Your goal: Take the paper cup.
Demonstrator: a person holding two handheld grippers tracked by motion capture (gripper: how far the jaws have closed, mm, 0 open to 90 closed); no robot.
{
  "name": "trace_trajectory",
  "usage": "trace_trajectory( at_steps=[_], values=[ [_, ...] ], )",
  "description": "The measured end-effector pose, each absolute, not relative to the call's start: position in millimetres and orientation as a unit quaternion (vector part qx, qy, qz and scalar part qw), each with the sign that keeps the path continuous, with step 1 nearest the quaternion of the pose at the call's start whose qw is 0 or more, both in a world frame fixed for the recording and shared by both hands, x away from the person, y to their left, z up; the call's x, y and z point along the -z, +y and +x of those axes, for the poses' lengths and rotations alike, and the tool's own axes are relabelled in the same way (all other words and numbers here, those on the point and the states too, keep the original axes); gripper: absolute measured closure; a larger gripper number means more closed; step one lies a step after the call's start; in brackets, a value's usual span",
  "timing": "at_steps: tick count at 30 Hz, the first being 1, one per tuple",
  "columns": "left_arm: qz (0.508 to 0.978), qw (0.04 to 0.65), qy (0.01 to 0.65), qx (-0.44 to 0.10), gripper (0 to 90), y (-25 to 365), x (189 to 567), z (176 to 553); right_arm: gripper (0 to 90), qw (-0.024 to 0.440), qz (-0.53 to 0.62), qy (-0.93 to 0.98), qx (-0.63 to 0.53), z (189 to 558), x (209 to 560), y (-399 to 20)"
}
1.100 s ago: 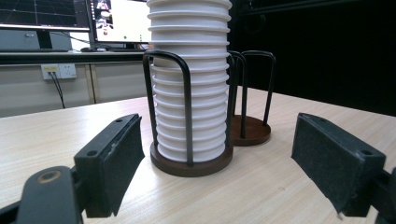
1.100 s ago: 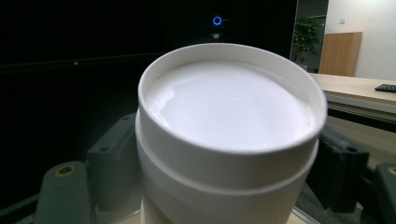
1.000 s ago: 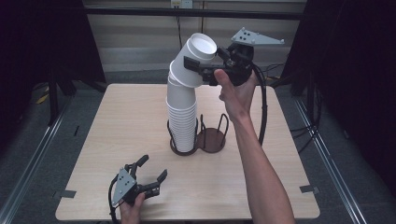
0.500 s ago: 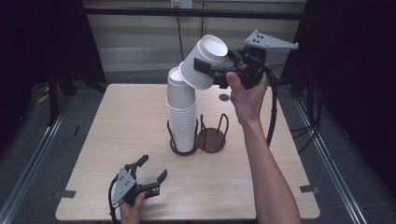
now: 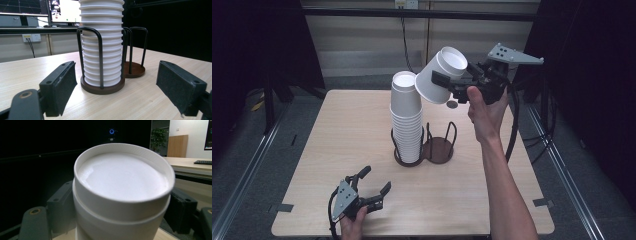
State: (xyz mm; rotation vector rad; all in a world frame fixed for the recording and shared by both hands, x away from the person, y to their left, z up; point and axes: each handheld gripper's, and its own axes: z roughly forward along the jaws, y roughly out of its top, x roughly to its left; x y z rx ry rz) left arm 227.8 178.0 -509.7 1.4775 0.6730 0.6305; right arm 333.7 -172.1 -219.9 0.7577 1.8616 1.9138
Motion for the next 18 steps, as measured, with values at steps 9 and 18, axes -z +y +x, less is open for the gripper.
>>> trace_trajectory(
  at_steps=[9,18],
  values=[
    [0.648,0.643,0.297,-0.278,15.9,178,510,228,21.4,0.184,0.272,0.669,-0.667,323,230,-173],
    [0.648,0.643,0.298,-0.279,15.9,178,510,228,21.4,0.177,0.276,0.668,-0.668,316,246,-174]
  ],
)
